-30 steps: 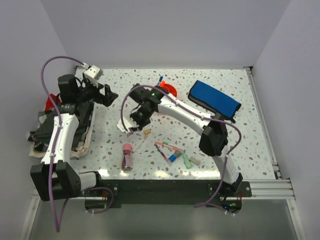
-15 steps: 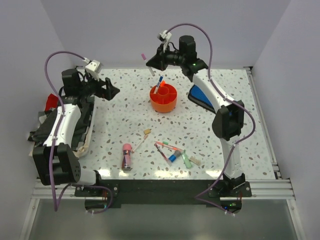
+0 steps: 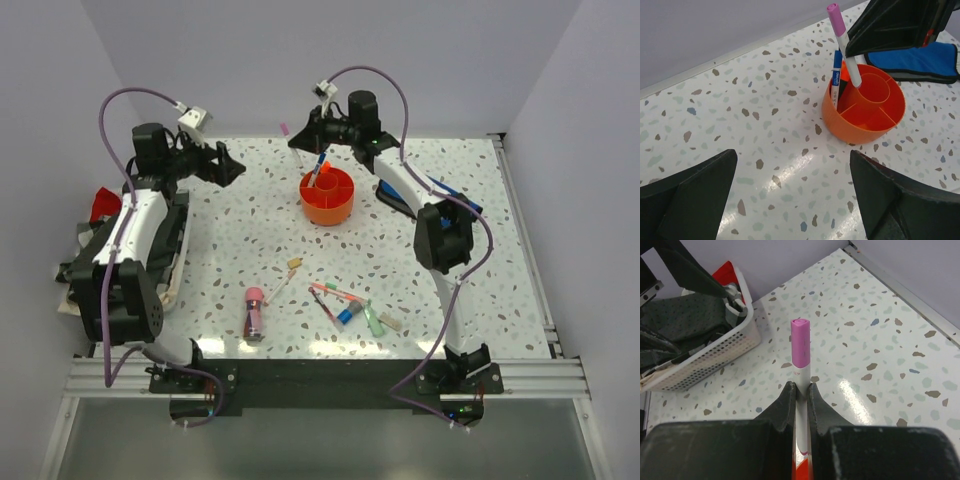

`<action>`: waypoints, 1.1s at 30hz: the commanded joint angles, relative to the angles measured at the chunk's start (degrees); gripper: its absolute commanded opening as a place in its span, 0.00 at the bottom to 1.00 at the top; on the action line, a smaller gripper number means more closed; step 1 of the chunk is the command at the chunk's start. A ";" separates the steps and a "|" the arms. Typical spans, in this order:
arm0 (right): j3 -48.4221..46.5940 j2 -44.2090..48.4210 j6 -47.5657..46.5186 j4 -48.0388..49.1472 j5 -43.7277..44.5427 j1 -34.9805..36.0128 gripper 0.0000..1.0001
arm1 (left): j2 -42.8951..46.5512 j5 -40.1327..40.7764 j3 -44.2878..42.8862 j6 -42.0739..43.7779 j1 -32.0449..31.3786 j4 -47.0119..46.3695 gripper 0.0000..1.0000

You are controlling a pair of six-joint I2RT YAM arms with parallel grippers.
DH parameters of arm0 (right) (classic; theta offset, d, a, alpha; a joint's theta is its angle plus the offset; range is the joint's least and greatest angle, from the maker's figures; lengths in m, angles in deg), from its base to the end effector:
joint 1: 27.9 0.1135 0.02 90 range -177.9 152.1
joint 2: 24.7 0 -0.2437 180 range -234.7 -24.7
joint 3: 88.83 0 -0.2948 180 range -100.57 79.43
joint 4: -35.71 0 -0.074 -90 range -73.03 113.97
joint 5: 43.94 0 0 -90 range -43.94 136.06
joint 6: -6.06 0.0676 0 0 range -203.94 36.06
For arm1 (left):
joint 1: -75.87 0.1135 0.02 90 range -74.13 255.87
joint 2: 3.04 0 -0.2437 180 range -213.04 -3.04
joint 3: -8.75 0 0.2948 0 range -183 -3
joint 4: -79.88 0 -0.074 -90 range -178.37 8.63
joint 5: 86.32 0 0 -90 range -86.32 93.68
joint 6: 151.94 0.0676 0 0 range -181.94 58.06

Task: Sort the stationery into containers
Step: Place the pen in the storage box.

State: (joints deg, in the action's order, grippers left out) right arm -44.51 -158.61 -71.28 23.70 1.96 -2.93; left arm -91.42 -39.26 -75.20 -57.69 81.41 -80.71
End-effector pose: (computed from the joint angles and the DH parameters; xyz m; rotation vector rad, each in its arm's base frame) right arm 0.5279 0.2977 0.2764 -0.7735 1.6700 1.1381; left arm 0.4225 -0.0053 0.2844 0.4555 1.8650 -0.6254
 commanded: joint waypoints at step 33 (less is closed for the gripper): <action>5.55 -4.26 -6.42 6.69 0.59 -0.98 0.00 | -21.04 -5.32 -16.21 -4.95 -9.50 -11.09 1.00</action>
State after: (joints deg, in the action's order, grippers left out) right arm -39.44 -163.81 -76.41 27.02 2.99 -3.56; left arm -111.70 -45.12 -88.32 -64.01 71.36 -91.14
